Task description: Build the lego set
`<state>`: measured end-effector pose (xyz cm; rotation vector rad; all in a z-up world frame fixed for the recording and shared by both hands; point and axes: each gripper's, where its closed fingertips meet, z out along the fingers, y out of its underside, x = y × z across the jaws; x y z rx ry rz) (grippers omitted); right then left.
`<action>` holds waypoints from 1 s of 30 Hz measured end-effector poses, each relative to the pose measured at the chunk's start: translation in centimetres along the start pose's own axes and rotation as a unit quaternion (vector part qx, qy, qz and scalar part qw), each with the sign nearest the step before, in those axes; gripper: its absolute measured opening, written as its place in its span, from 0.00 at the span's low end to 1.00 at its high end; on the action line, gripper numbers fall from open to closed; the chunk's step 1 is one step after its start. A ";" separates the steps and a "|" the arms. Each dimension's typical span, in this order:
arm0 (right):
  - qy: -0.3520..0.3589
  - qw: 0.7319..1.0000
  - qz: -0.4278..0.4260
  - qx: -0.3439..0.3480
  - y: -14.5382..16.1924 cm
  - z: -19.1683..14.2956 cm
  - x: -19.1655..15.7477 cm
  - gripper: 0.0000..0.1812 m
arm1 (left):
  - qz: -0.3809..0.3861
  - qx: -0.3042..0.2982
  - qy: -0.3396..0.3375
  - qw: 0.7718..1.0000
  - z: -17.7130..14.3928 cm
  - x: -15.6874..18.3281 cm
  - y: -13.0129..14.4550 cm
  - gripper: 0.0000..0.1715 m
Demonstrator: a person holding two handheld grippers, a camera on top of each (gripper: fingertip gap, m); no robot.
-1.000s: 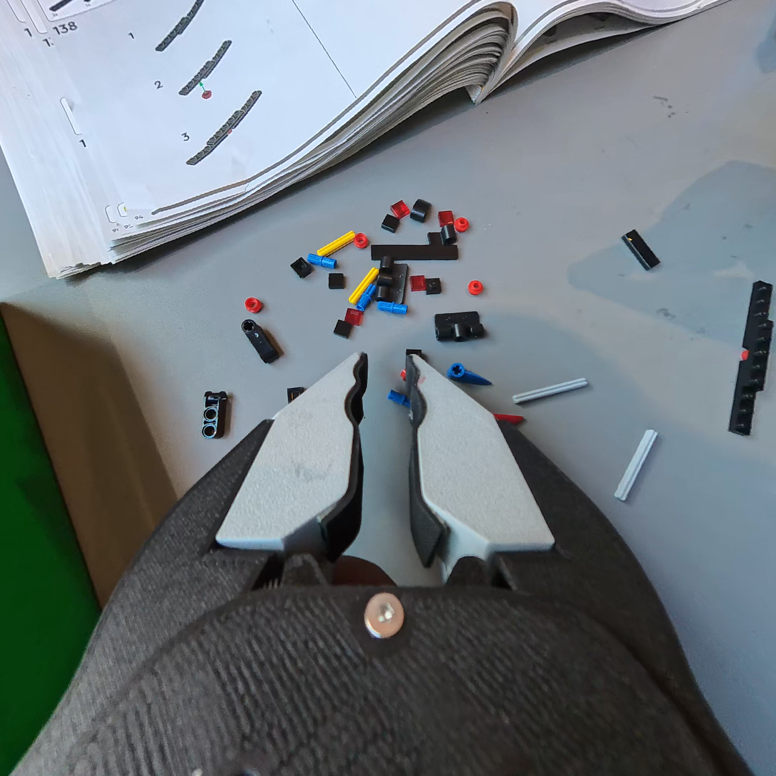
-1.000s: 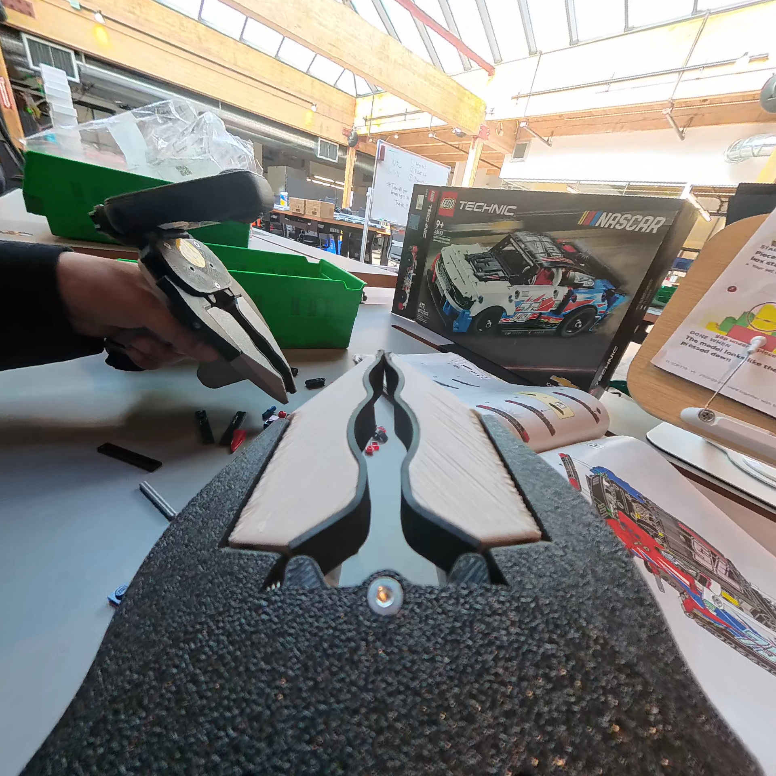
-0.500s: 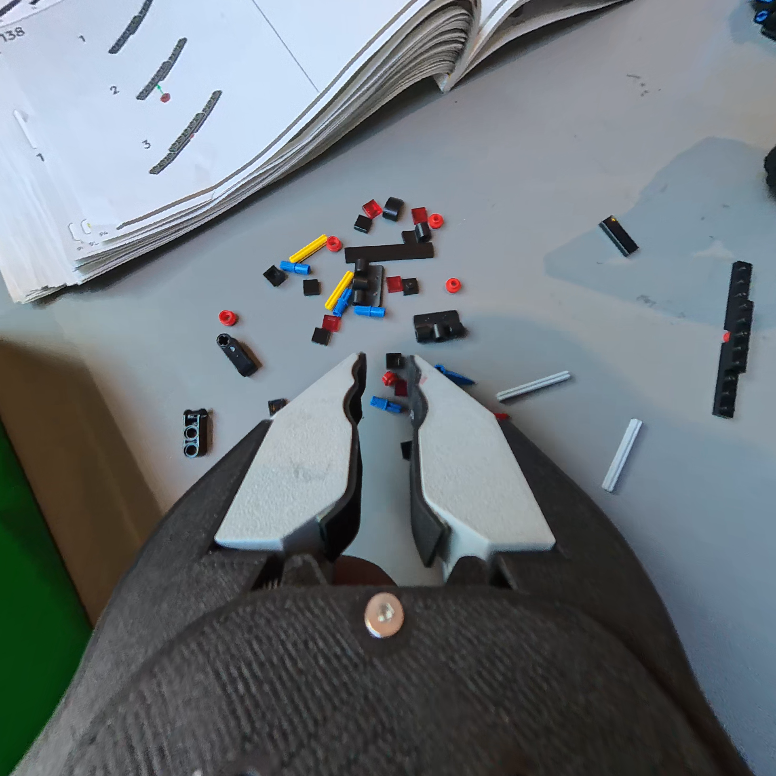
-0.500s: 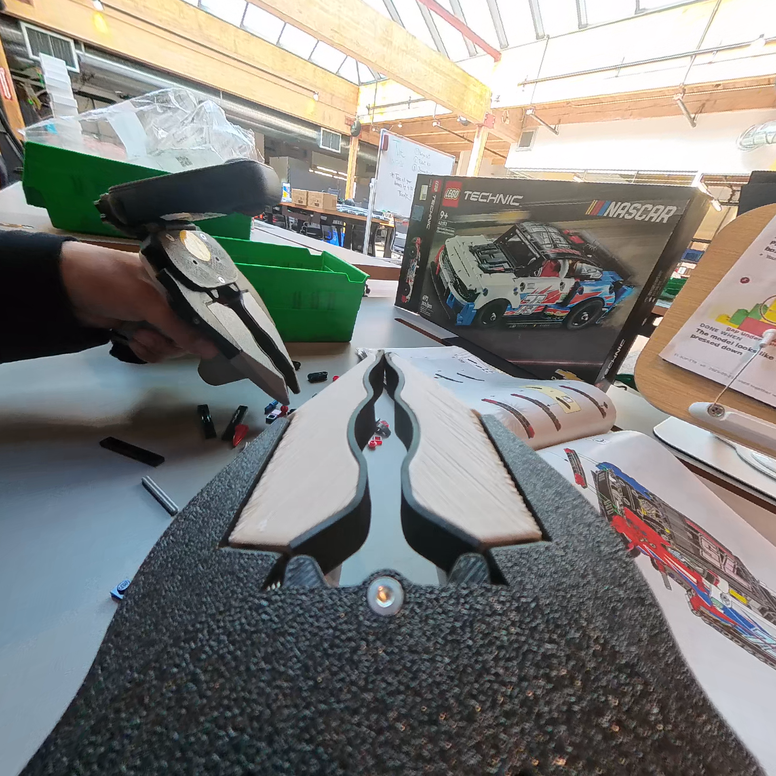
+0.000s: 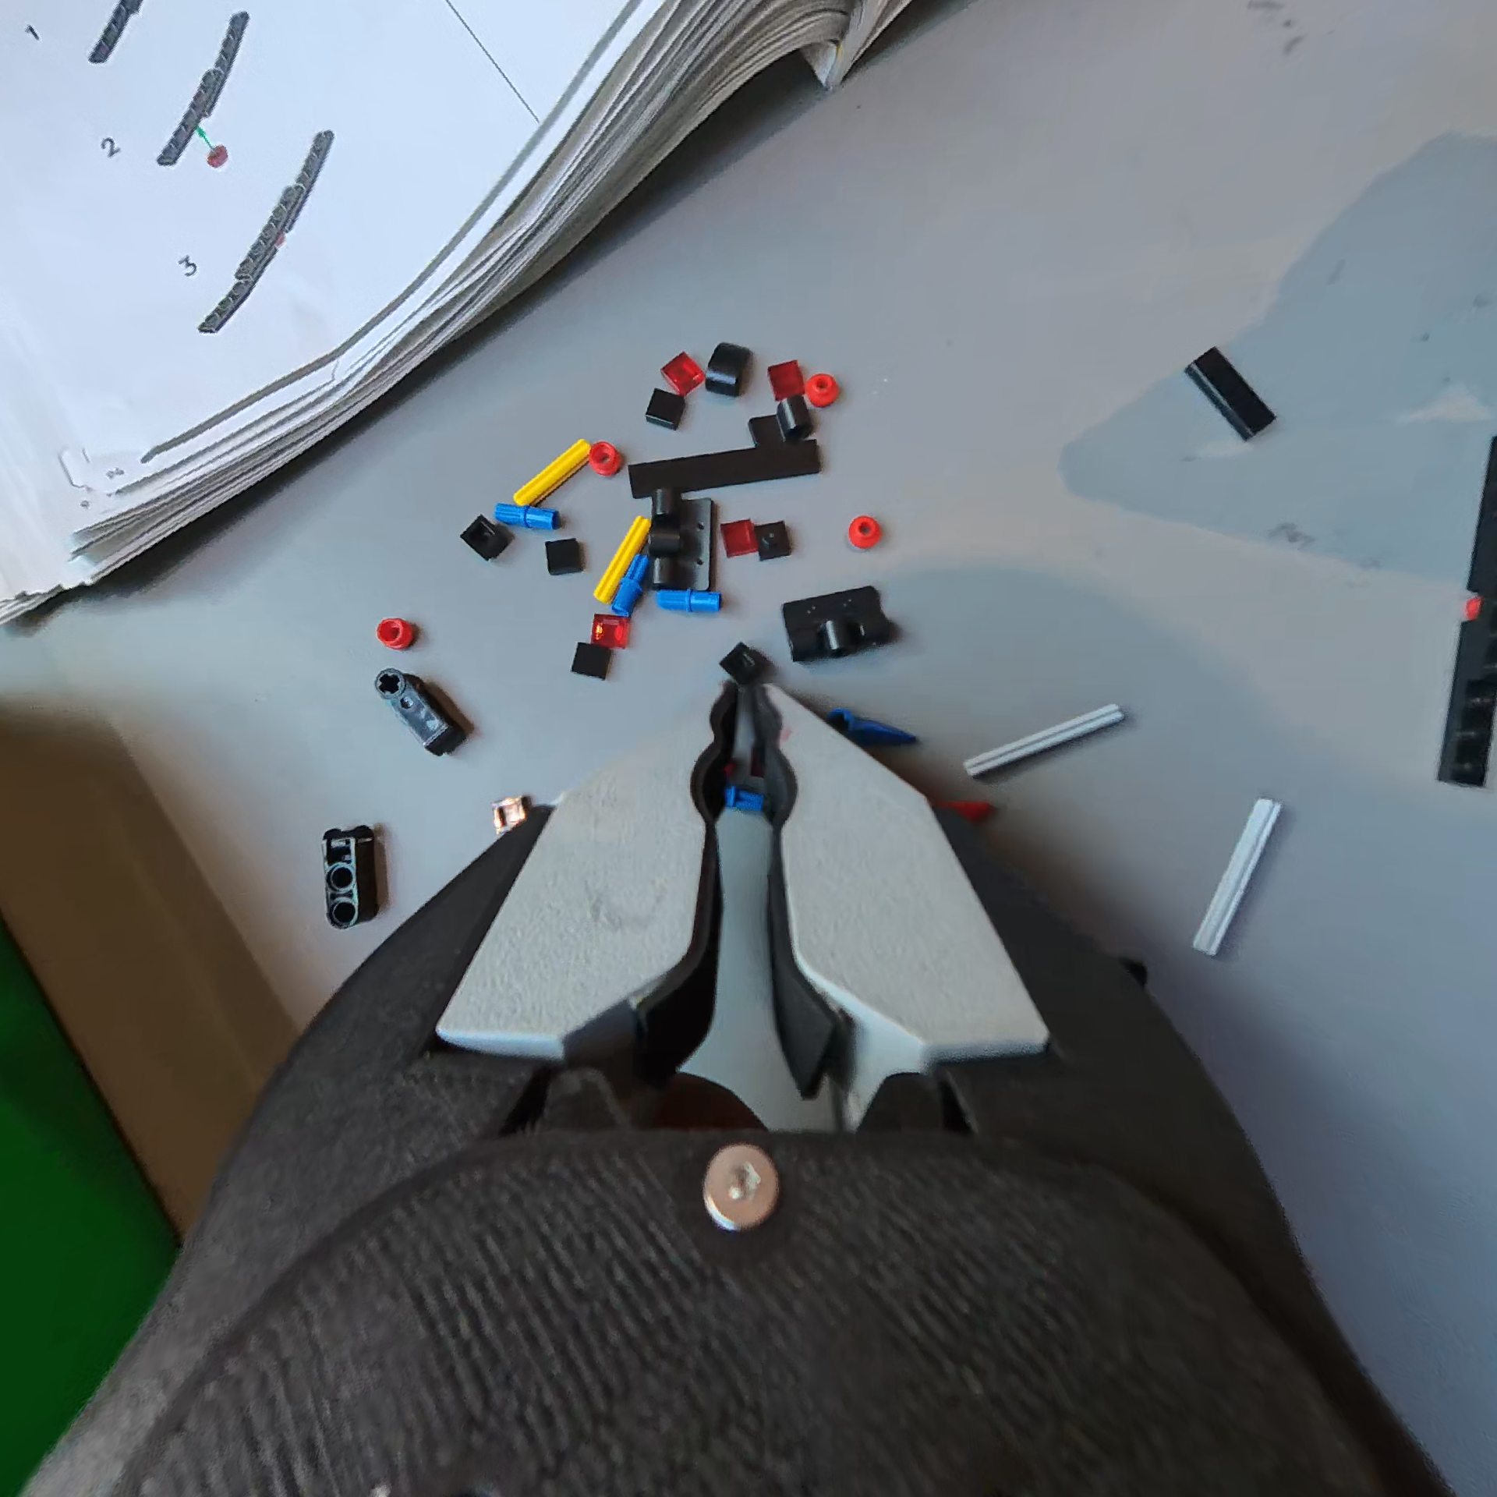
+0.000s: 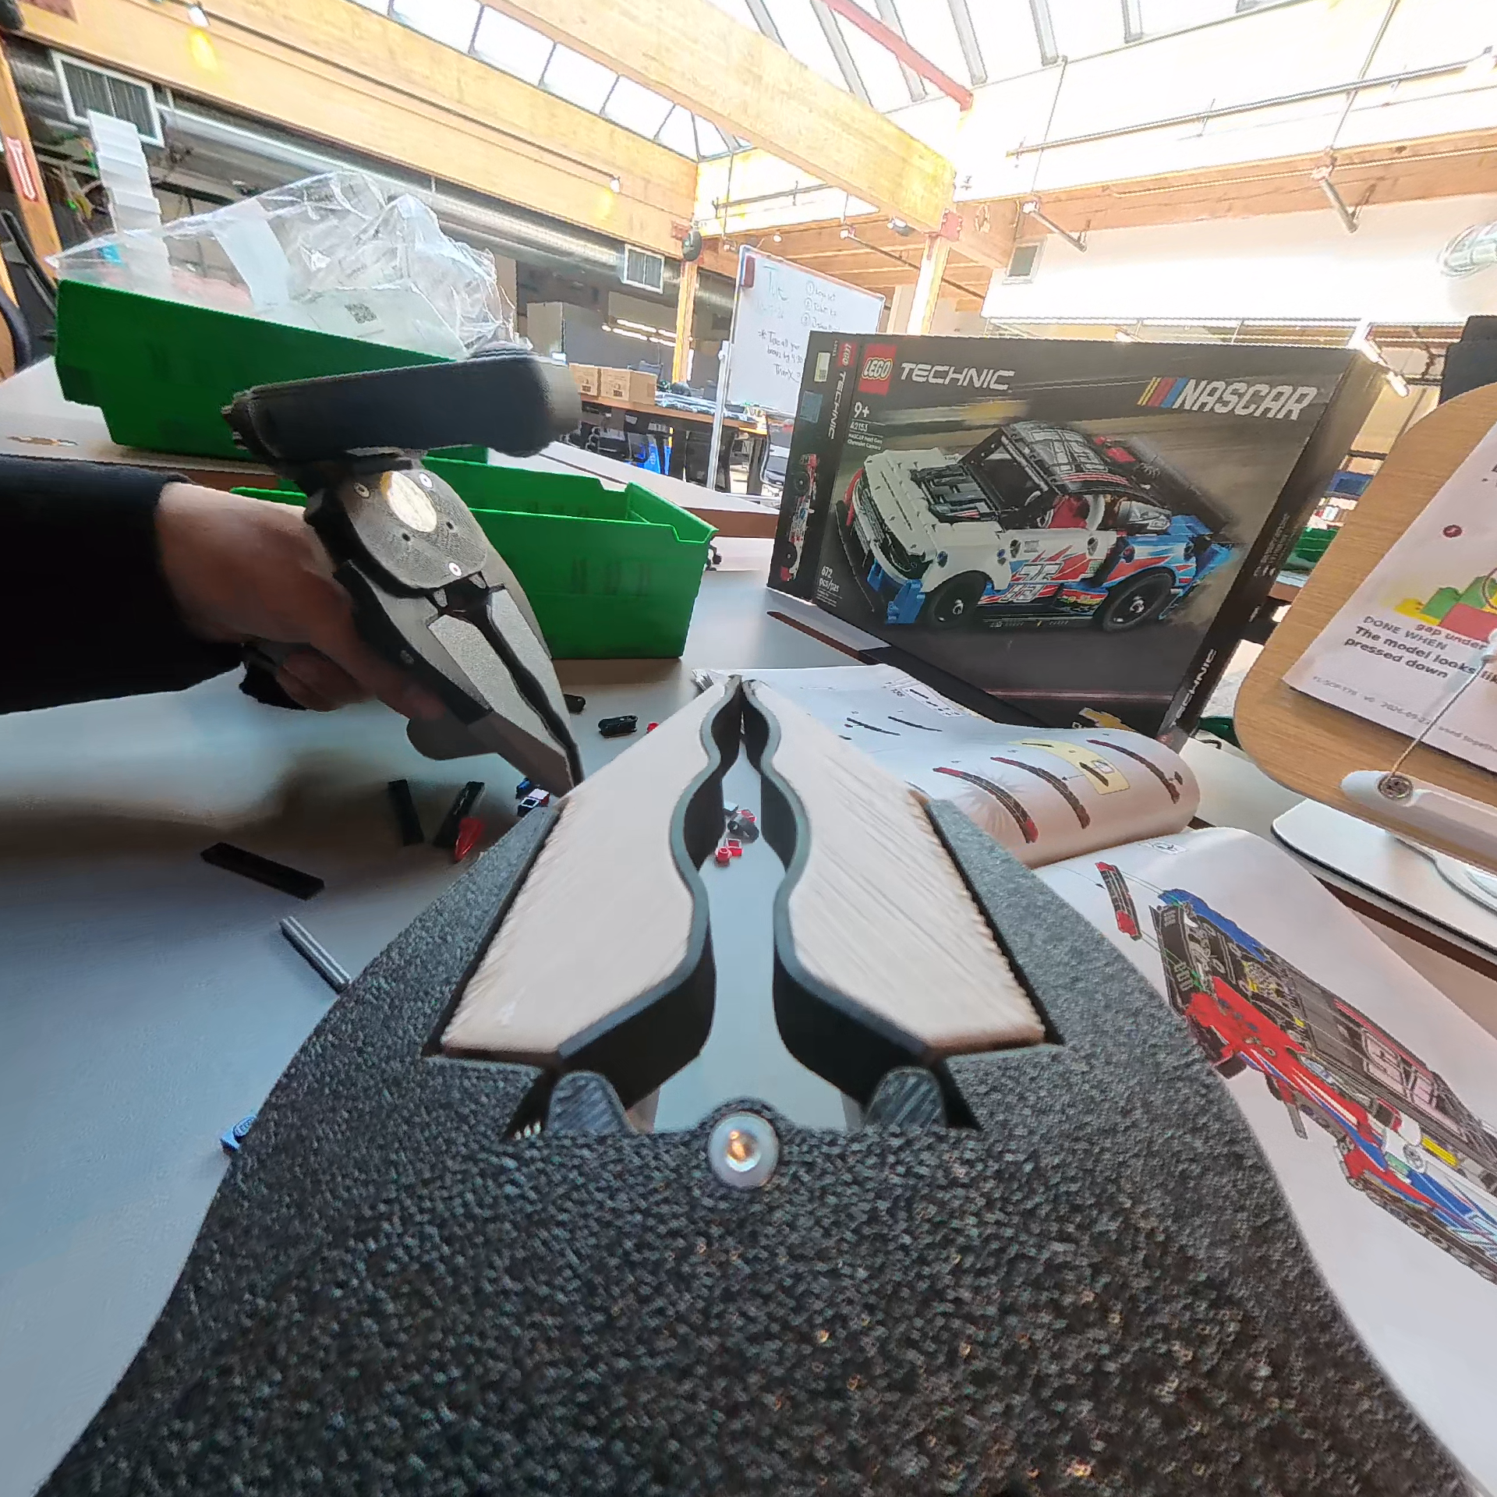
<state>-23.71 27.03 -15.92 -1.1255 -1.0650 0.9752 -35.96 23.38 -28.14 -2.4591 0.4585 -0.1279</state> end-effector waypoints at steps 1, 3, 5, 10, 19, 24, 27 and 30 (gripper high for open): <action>0.000 1.000 -0.001 0.000 0.0 0.0 0.0 0.00 | -0.004 -0.003 0.002 1.000 0.0 0.0 0.0 0.07; 0.000 1.000 -0.001 0.000 0.0 0.0 0.0 0.00 | 0.001 -0.004 0.001 1.000 0.1 0.0 0.0 0.10; -0.001 1.000 0.000 0.000 0.0 0.0 0.0 0.00 | 0.005 0.000 0.007 1.000 0.0 0.2 -0.2 0.09; -0.004 1.000 -0.001 -0.001 0.0 0.0 -0.2 0.00 | 0.017 0.001 0.006 1.000 0.4 0.0 -0.7 0.07; -0.004 1.000 0.001 0.000 0.0 0.0 -0.1 0.00 | 0.025 0.000 0.001 1.000 0.4 -0.3 -0.8 0.05; -0.005 1.000 0.000 0.002 -0.1 0.0 -0.2 0.00 | 0.030 0.067 0.020 0.997 -0.6 1.0 -4.5 0.05; -0.003 1.000 -0.006 0.006 -0.3 -0.1 -0.3 0.00 | 0.055 0.092 0.043 0.993 0.3 3.0 -7.4 0.05; 0.001 1.000 -0.018 0.015 -0.8 -0.4 -0.3 0.00 | 0.082 0.088 0.063 0.991 2.4 4.6 -8.8 0.05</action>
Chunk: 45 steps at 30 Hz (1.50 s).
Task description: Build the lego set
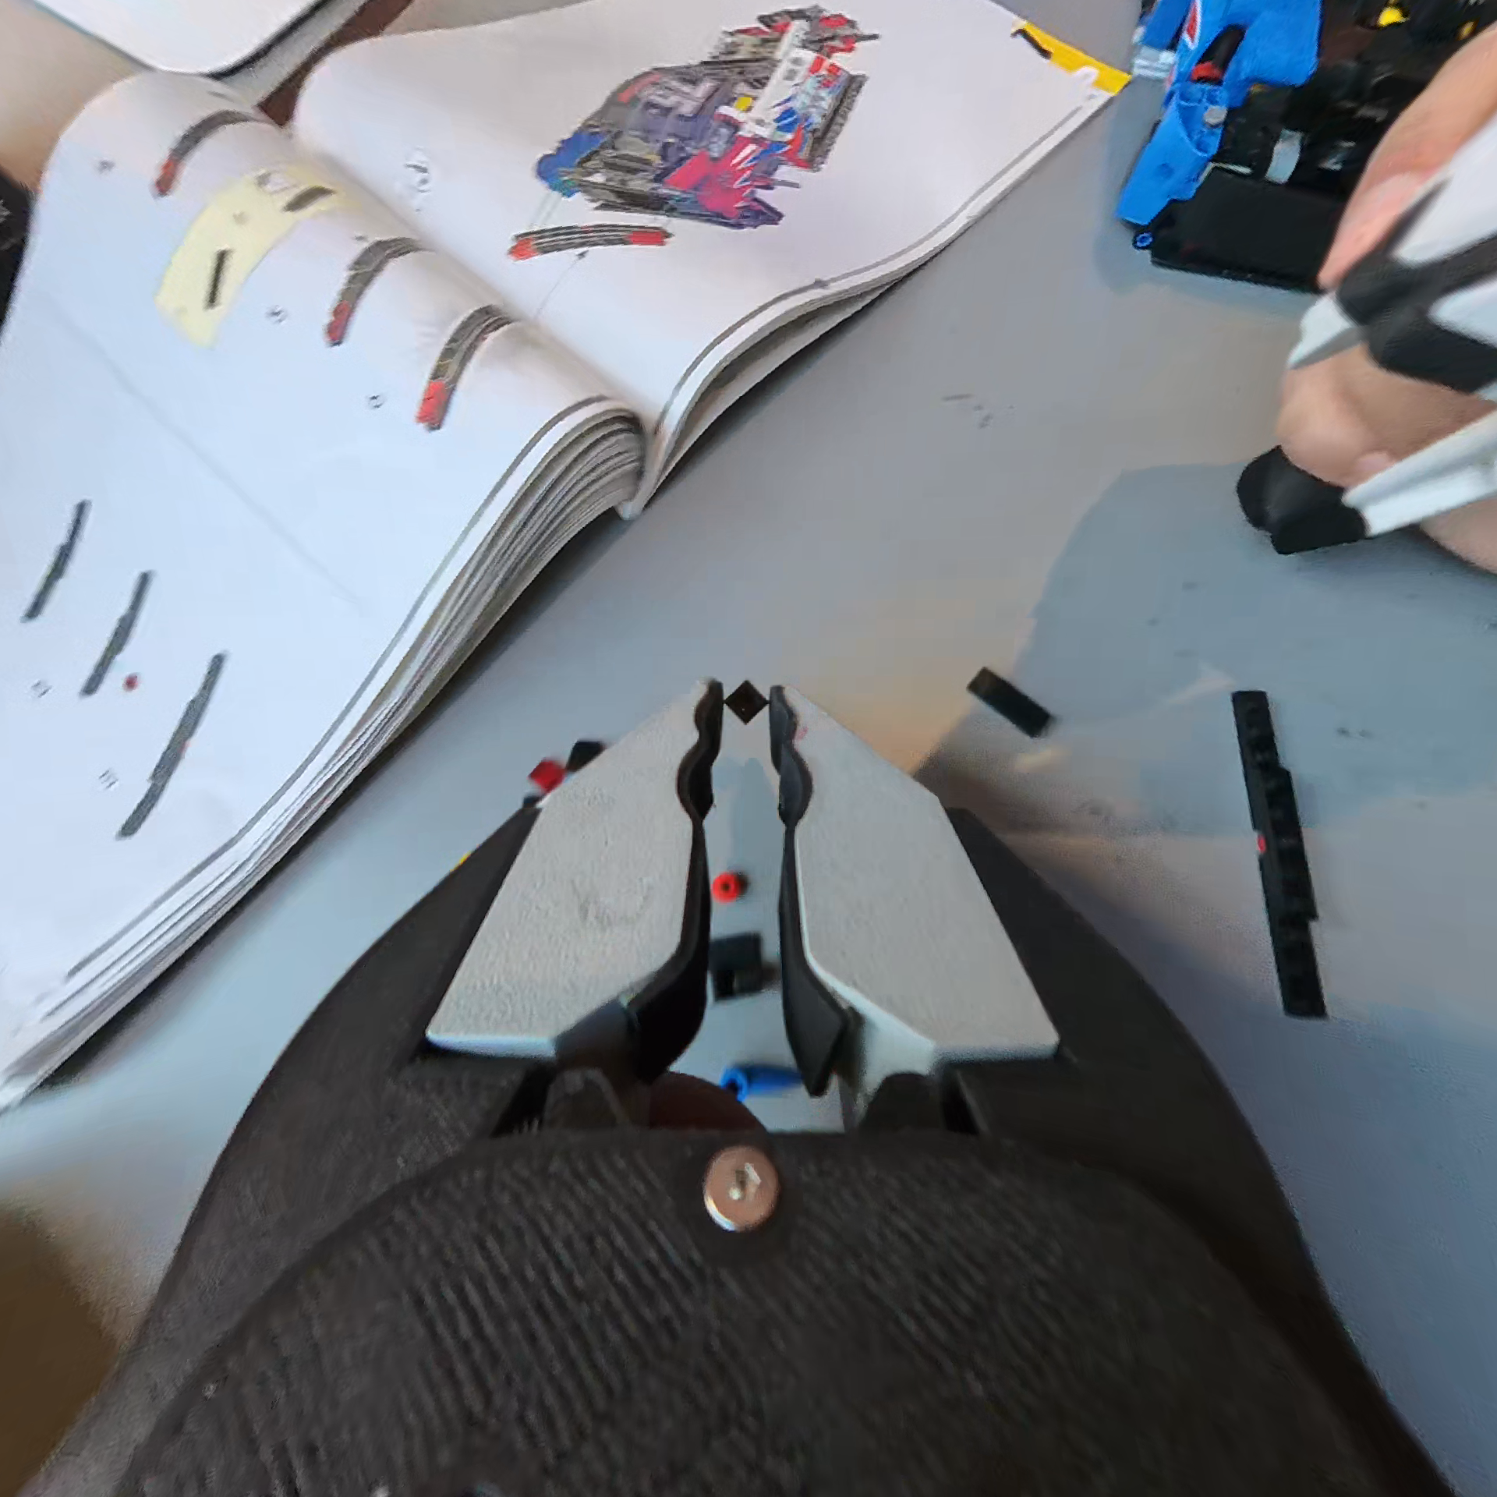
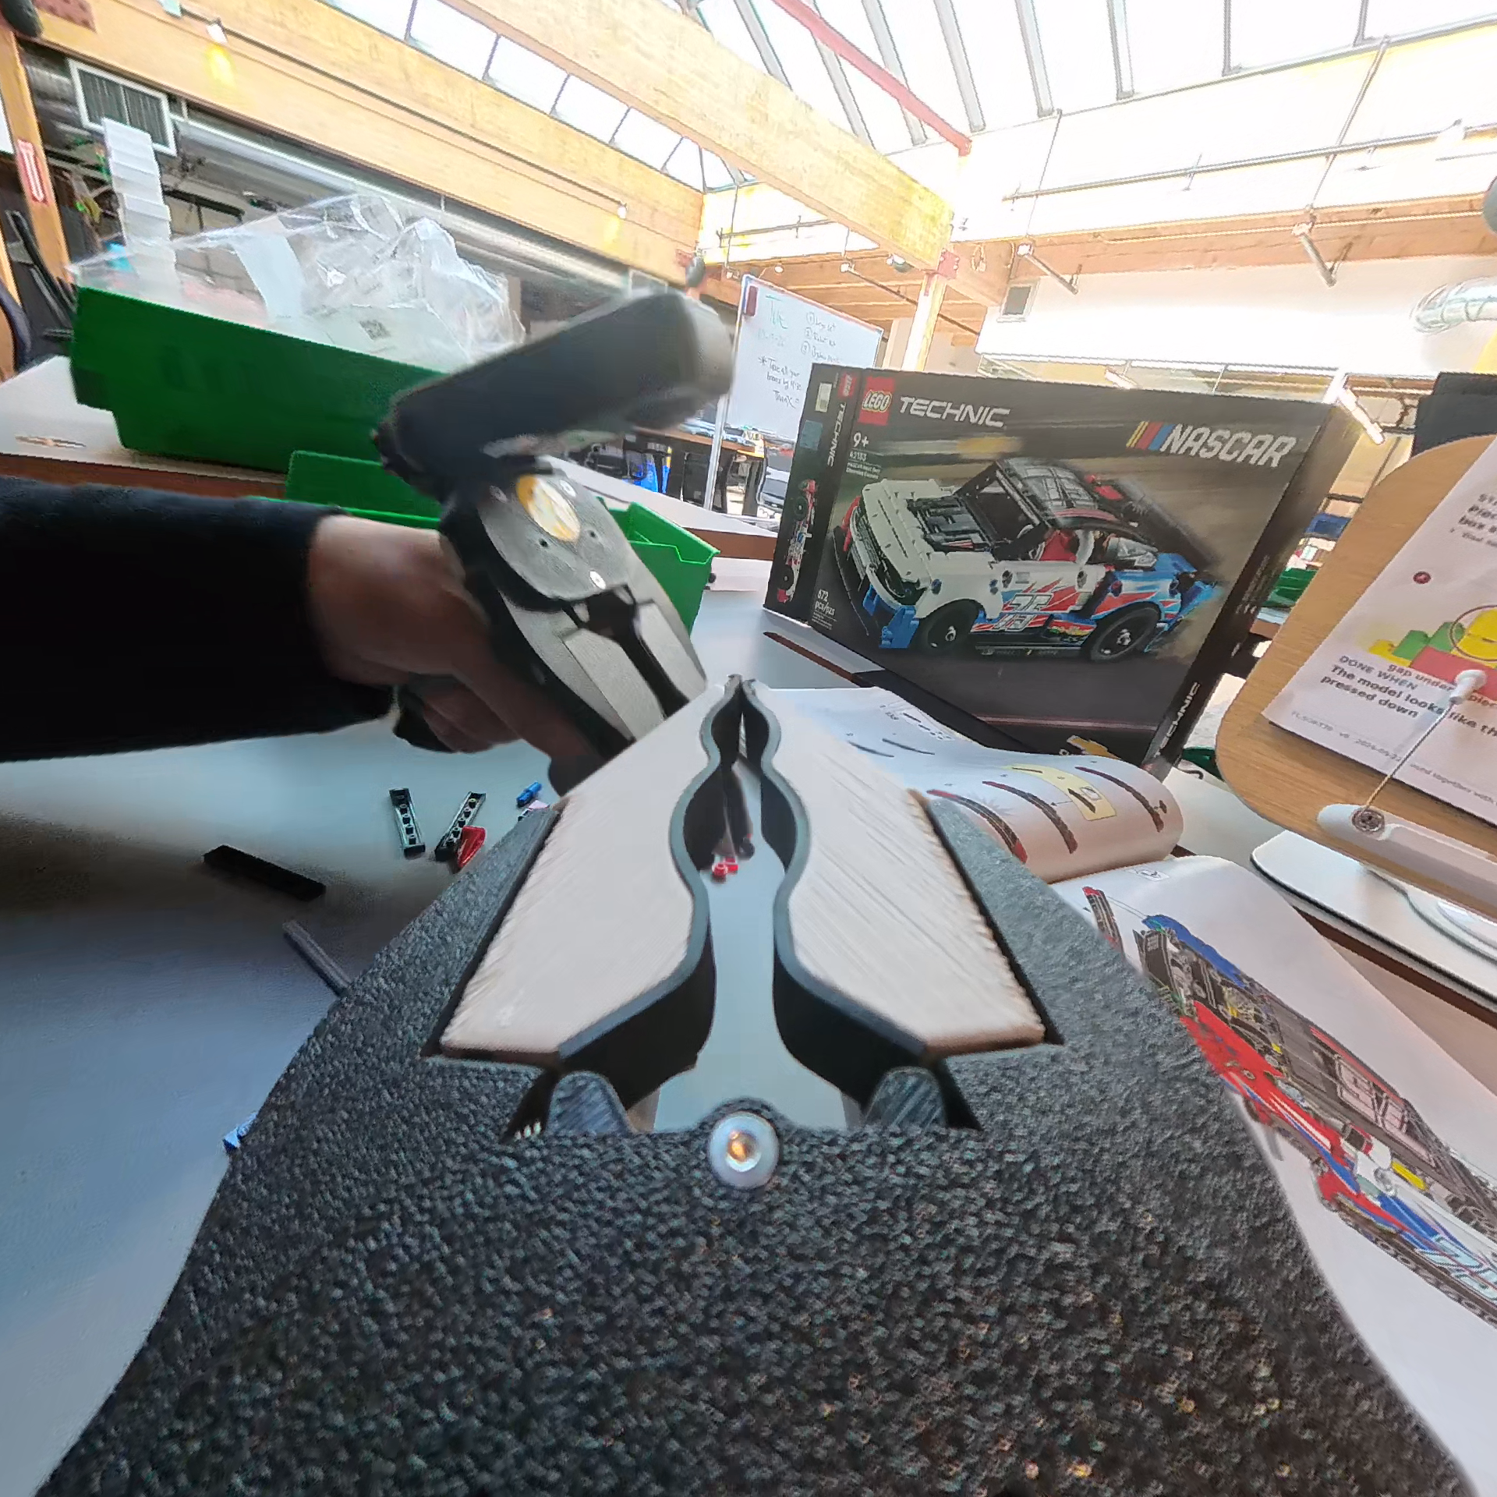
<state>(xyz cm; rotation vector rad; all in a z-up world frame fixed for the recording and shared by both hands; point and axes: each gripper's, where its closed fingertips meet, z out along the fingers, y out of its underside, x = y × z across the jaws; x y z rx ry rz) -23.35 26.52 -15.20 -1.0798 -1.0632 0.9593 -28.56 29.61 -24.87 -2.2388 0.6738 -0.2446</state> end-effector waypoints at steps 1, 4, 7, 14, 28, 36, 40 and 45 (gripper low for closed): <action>0.001 1.000 -0.004 0.001 -0.1 -0.1 0.0 0.00 | 0.003 -0.004 0.009 1.000 0.8 0.4 -0.1 0.05; 0.001 1.000 -0.006 0.004 -0.3 -0.3 0.1 0.00 | 0.010 -0.018 0.037 0.999 2.5 1.6 -0.1 0.05; -0.001 1.000 0.000 0.006 -0.4 -0.3 0.1 0.00 | 0.009 -0.028 0.046 0.998 3.5 2.4 0.2 0.05; -0.003 1.000 0.002 0.002 -0.2 -0.2 0.0 0.00 | -0.001 -0.031 0.049 0.998 3.8 2.9 0.8 0.11; -0.006 1.000 0.007 -0.004 0.2 0.0 -0.1 0.00 | -0.079 0.008 -0.055 0.995 -4.7 -2.2 3.2 0.11; -0.007 1.000 0.005 -0.008 0.3 0.2 -0.3 0.00 | -0.132 -0.010 -0.106 0.986 -7.5 -4.8 7.7 0.11; -0.007 1.000 0.004 -0.010 0.5 0.2 -0.3 0.00 | -0.132 -0.013 -0.105 0.986 -7.4 -4.7 8.1 0.11; -0.008 1.000 0.006 -0.011 0.6 0.3 -0.3 0.00 | -0.120 -0.017 -0.108 0.987 -7.1 -4.7 7.9 0.11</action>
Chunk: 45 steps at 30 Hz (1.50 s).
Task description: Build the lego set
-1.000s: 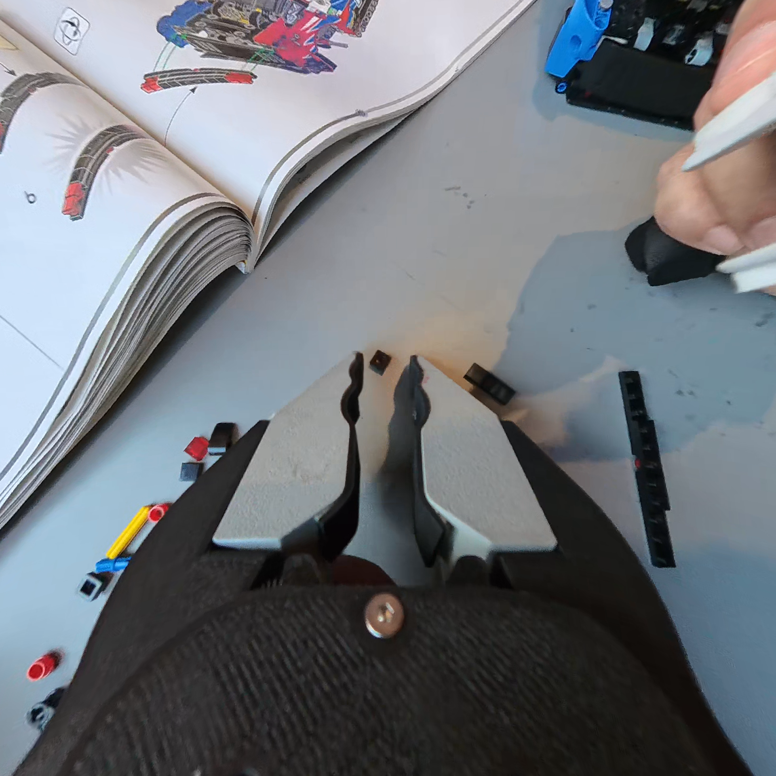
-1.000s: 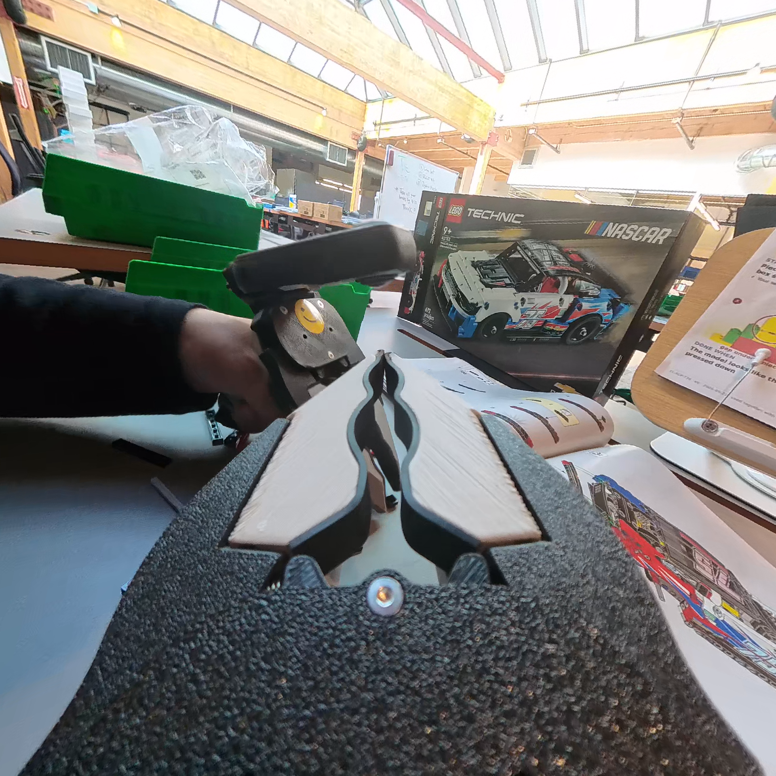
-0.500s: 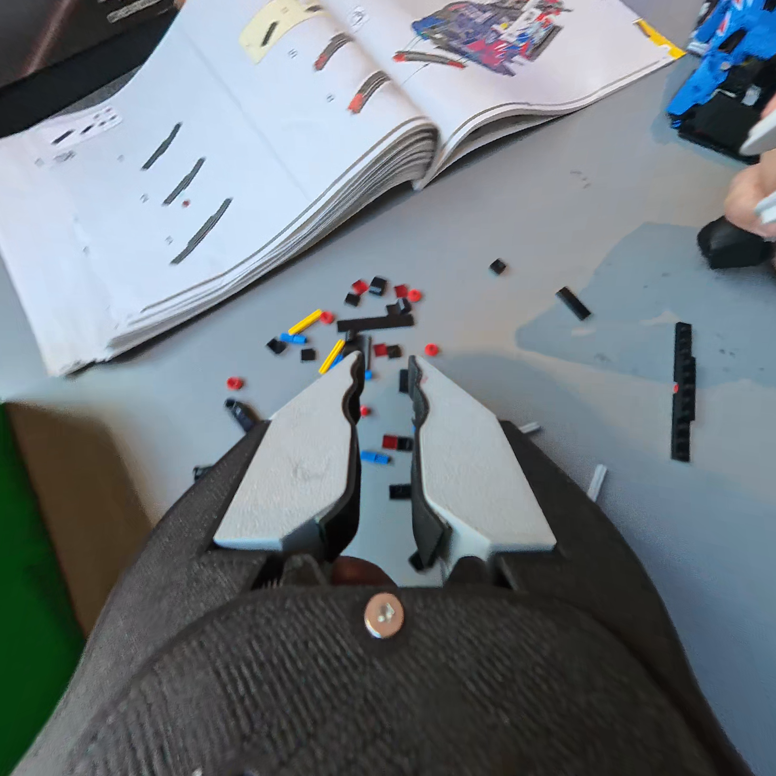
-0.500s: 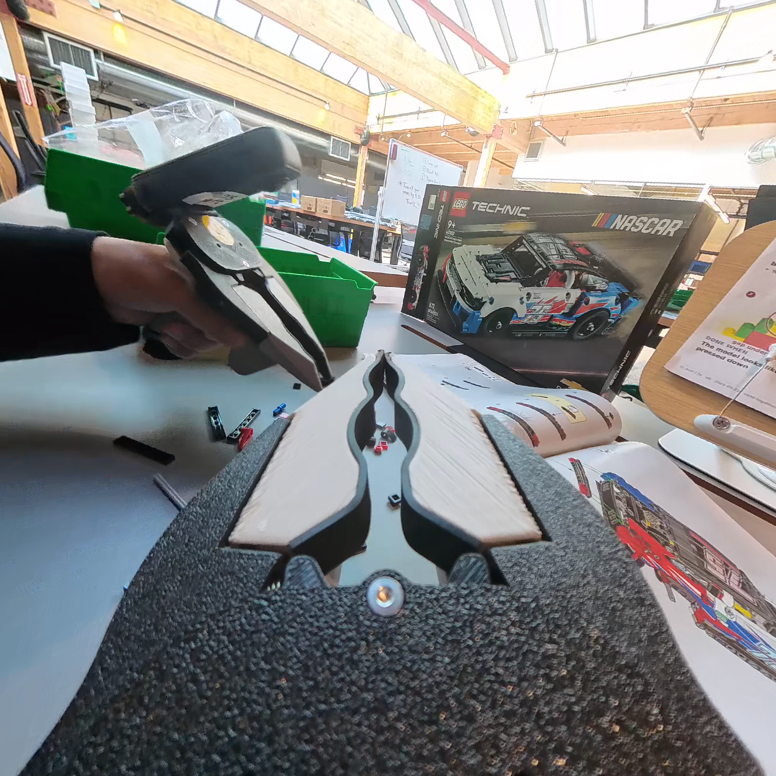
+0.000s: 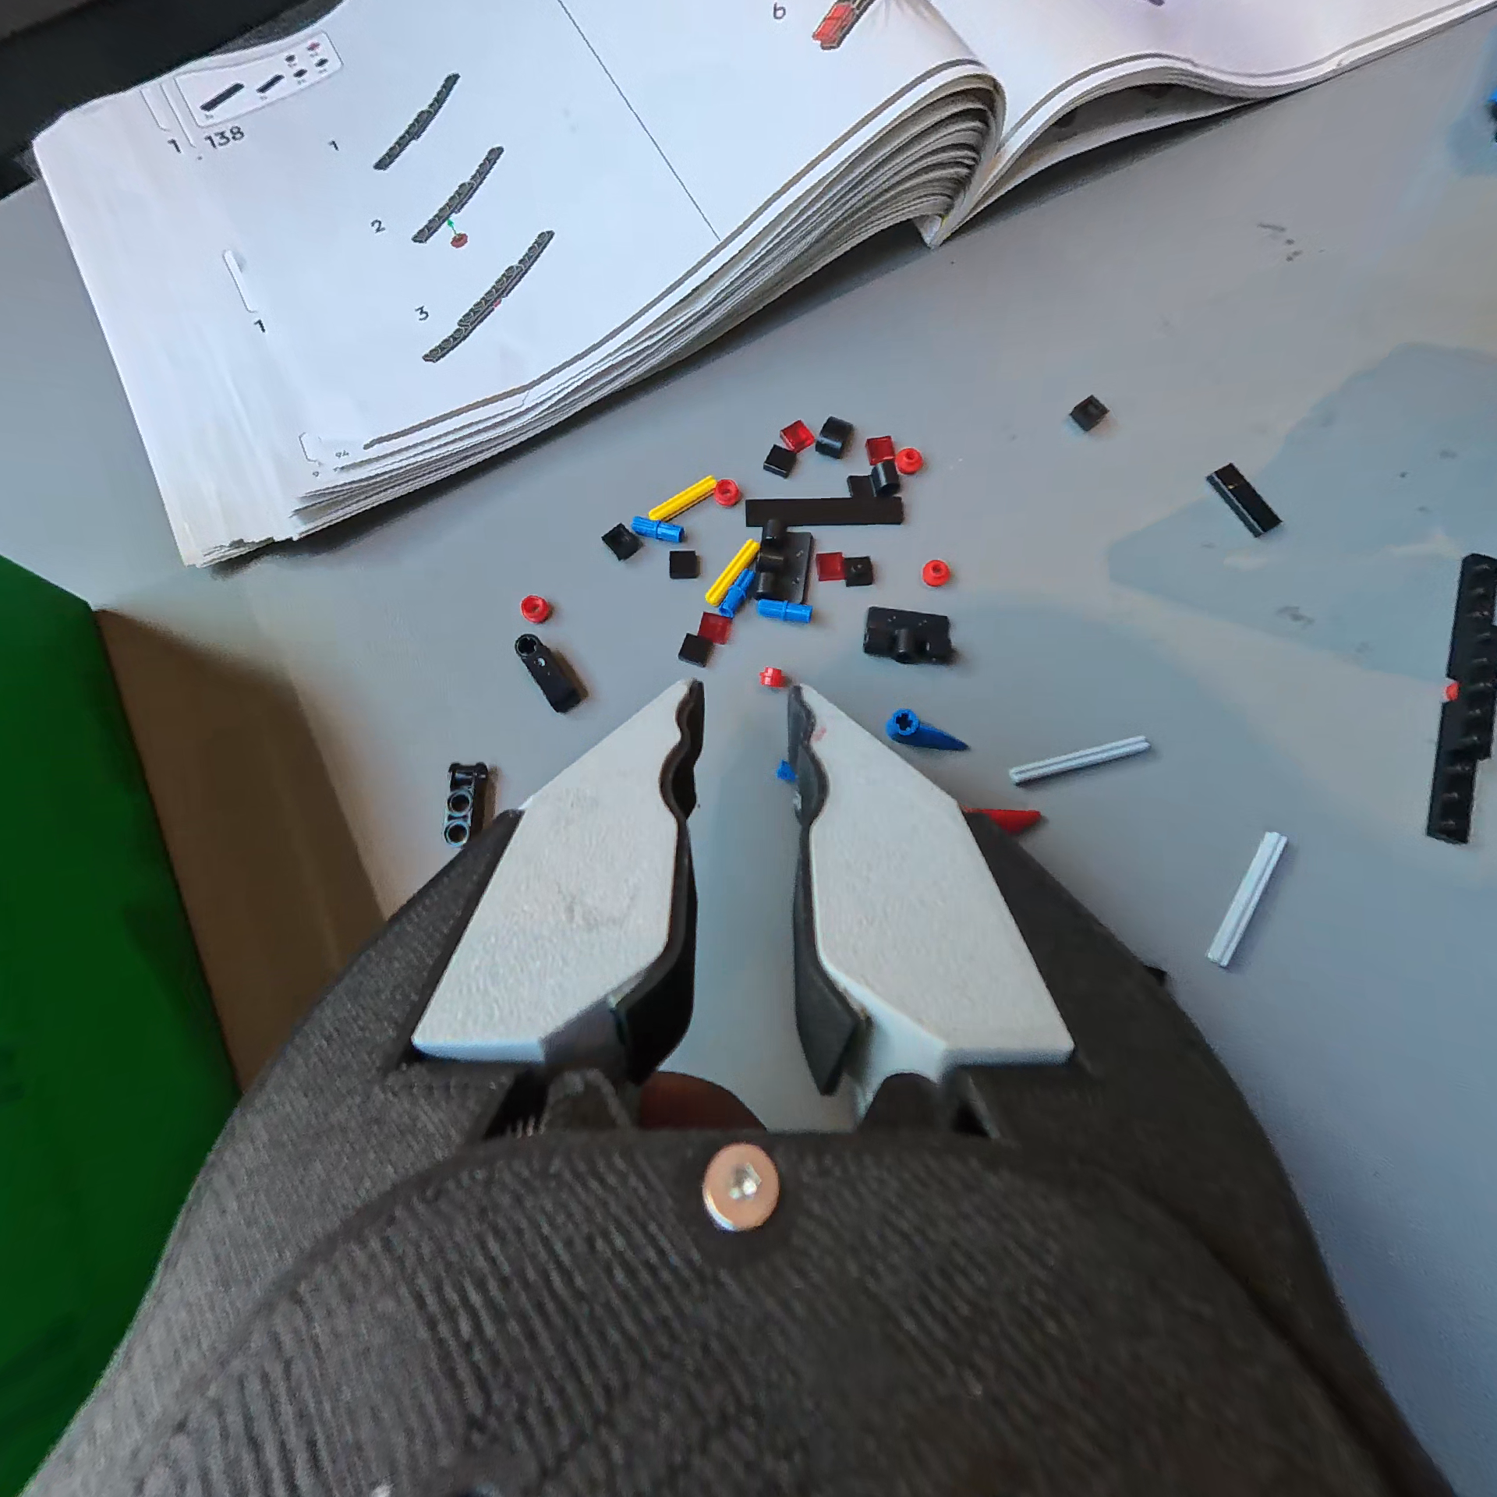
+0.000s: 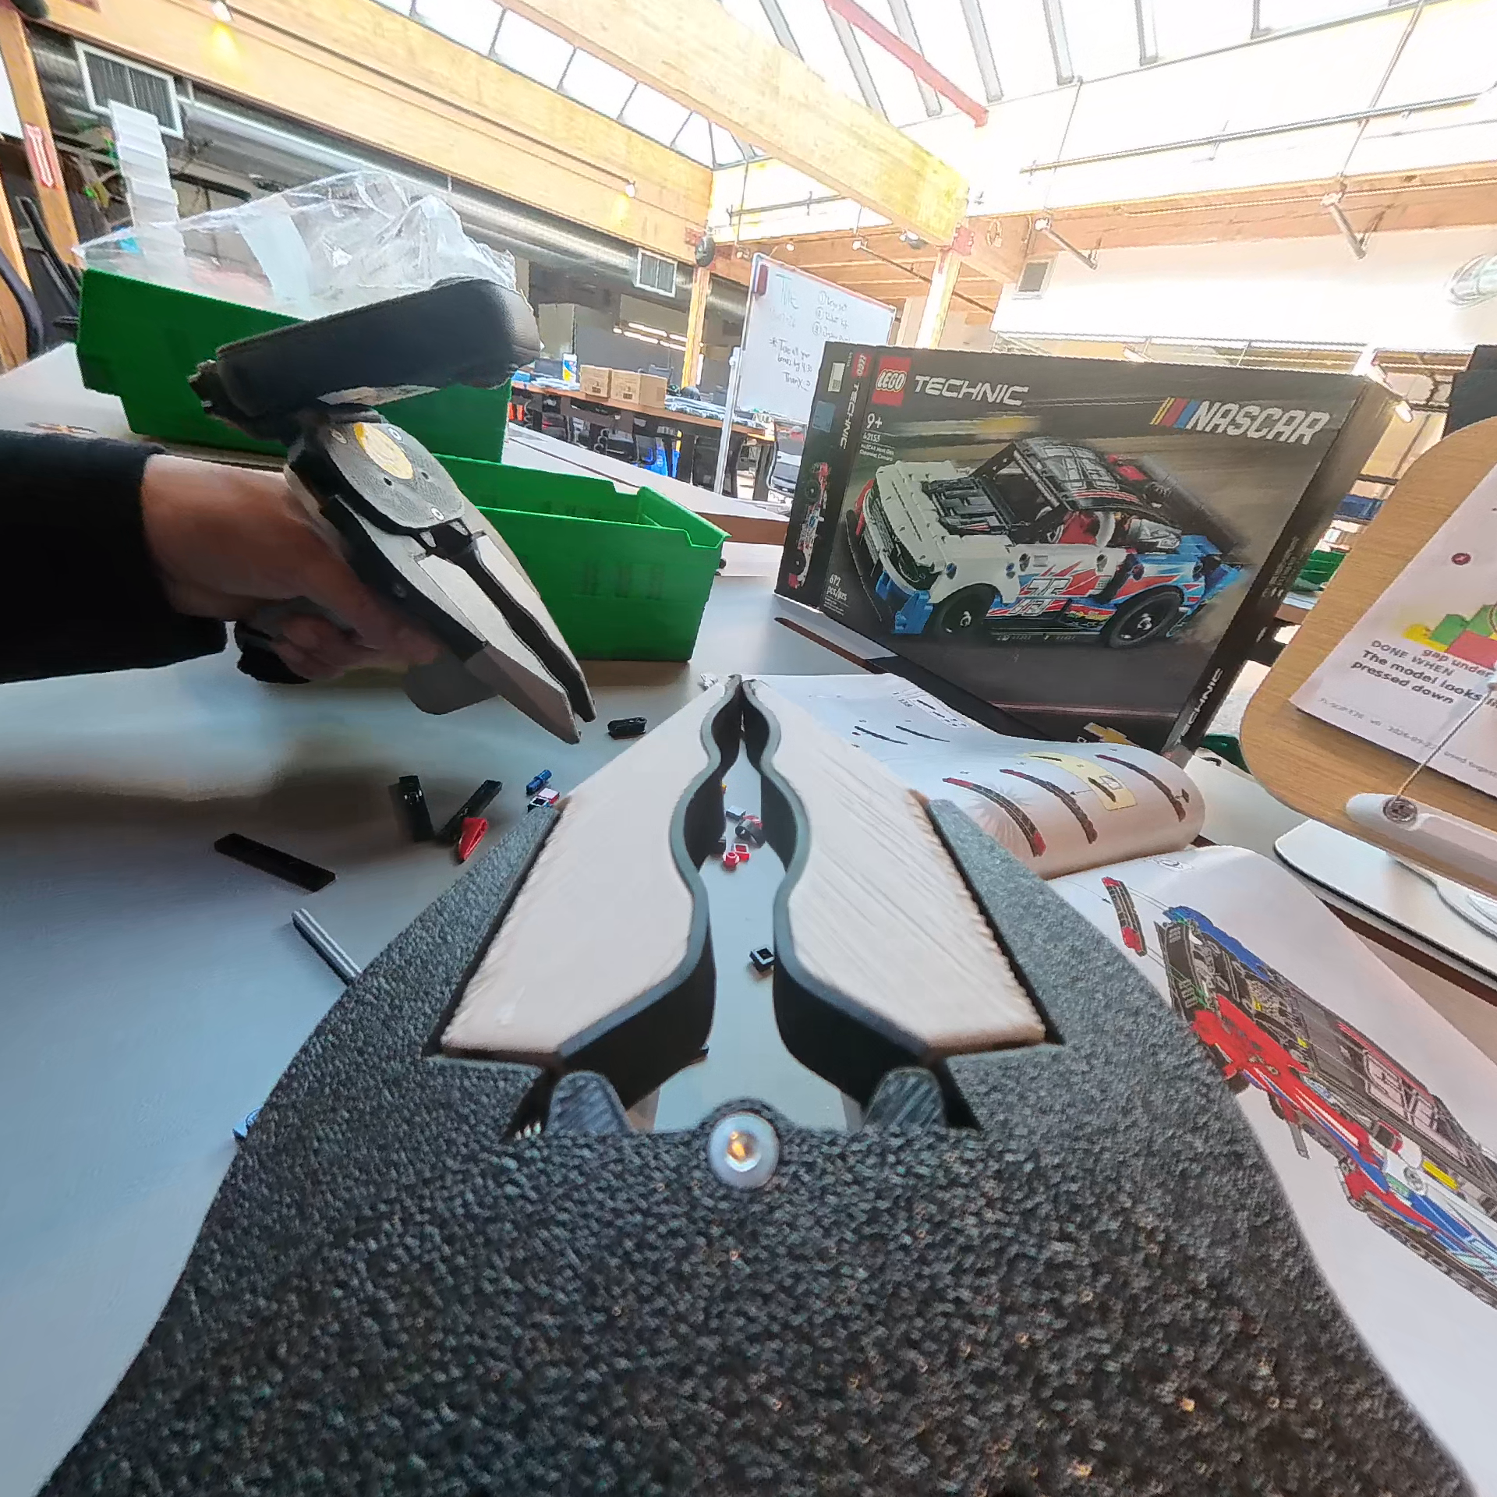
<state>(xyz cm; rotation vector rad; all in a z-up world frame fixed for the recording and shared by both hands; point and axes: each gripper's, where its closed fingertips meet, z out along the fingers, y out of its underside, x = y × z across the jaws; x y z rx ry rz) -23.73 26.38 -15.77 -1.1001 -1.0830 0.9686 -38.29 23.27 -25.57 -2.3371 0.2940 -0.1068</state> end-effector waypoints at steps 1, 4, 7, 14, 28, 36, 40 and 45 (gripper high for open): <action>0.000 1.000 0.001 0.000 0.0 0.0 0.0 0.00 | 0.000 0.000 0.001 1.000 0.0 0.0 0.0 0.11; -0.001 1.000 0.003 -0.001 0.0 0.0 0.0 0.00 | 0.000 -0.001 -0.001 1.000 0.1 -0.1 0.0 0.11; -0.002 1.000 0.005 -0.001 0.1 0.0 0.0 0.00 | -0.002 -0.005 0.000 1.000 0.1 -0.2 0.2 0.11; -0.002 1.000 0.006 -0.004 0.2 0.1 0.0 0.00 | -0.001 -0.003 0.000 1.000 0.1 -0.4 0.2 0.10; -0.003 1.000 0.010 -0.005 0.3 0.1 0.1 0.00 | -0.004 -0.003 -0.007 1.000 -0.1 -1.3 0.2 0.10; -0.004 1.000 0.010 -0.008 0.5 0.2 0.1 0.00 | 0.027 -0.033 0.057 0.997 0.0 1.5 1.5 0.10; -0.004 1.000 0.011 -0.009 0.5 0.2 0.1 0.00 | 0.041 -0.041 0.076 0.995 0.0 2.5 1.7 0.09; -0.005 1.000 0.011 -0.008 0.5 0.2 0.1 0.00 | 0.059 -0.043 0.087 0.994 -0.1 3.2 1.8 0.07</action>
